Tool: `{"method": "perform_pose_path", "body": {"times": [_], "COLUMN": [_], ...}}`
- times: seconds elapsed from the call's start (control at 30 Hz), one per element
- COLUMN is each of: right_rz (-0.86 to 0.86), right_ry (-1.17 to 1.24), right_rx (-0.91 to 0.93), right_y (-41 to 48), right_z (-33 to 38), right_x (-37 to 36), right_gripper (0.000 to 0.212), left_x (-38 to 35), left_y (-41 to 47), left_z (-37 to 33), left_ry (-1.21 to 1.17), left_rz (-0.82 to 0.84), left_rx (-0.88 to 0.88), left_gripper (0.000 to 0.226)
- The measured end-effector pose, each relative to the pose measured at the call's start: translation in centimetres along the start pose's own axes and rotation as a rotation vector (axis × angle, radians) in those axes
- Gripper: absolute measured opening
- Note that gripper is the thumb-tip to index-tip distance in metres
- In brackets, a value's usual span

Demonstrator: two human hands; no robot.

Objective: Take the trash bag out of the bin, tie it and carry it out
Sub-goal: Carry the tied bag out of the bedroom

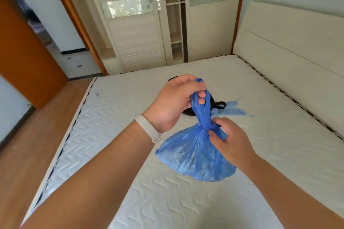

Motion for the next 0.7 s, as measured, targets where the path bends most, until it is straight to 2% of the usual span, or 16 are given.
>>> {"method": "perform_pose_path", "body": {"times": [0.17, 0.33, 0.7], "right_rz": [0.147, 0.308, 0.653], "right_ry": [0.079, 0.156, 0.340], "right_rx": [0.083, 0.171, 0.490], "right_y": [0.6, 1.4, 2.2], "right_z": [5.1, 8.7, 17.4], "right_x": [-7.5, -12.8, -23.5], "right_gripper": [0.022, 0.022, 0.015], "left_x": [8.8, 14.6, 22.2], "left_y": [-5.1, -9.5, -21.4], "left_z": [-0.9, -1.4, -4.7], "left_ry": [0.003, 0.012, 0.154], "left_rz": [-0.188, -0.391, -0.913], "left_rx": [-0.003, -0.011, -0.068], "left_gripper": [0.017, 0.008, 0.008]}}
Point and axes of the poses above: each hand's wrist, its own y-axis towards the middle knuckle, its own x-axis out of the back of the hand, z = x × y, the point moved 5 cm from there along y, towards the middle knuckle, and after that the axes turned 3 degrees about -x, right-handed, at the moved point
